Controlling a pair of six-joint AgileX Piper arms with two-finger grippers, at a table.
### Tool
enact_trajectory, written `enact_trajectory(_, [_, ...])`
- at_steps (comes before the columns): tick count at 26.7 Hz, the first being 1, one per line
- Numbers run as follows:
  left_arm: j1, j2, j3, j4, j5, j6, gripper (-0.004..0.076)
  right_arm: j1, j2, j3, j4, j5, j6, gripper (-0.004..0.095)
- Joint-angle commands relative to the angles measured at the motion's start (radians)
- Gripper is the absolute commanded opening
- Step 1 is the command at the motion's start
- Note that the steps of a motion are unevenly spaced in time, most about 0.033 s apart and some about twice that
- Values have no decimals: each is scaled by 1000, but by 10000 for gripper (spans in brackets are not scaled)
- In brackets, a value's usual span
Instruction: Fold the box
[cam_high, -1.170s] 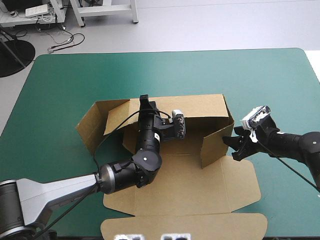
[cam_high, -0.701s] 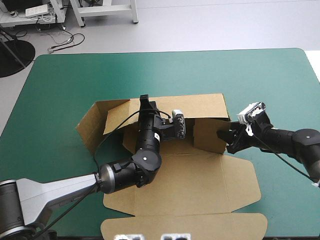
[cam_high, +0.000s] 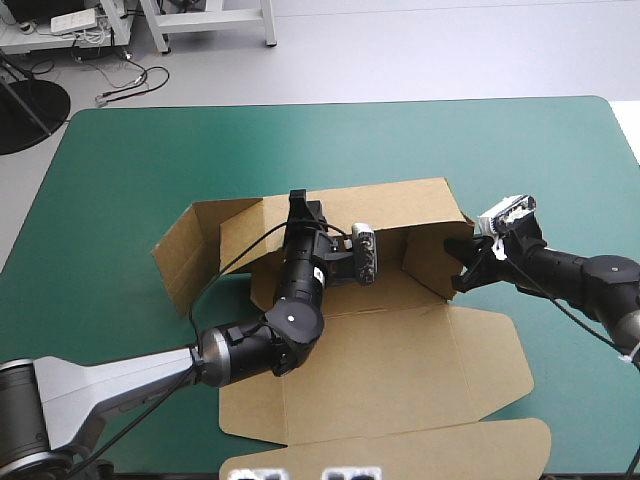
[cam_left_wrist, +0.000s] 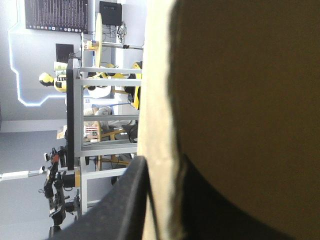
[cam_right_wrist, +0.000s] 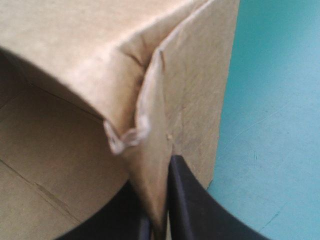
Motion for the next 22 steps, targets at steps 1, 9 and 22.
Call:
enact_trajectory(1, [-7,-17,-21,57,-18,-14,332,-1,-13,-18,-17,33,40,2])
enact_trajectory(9, [-67,-17,-23,194,-10,-30,421,-1,-13,-18,-34,27,64,2])
enact_trajectory(22, [-418,-157,-127,278,128,-177,96,-1,-13,-20,-36,16,96,2])
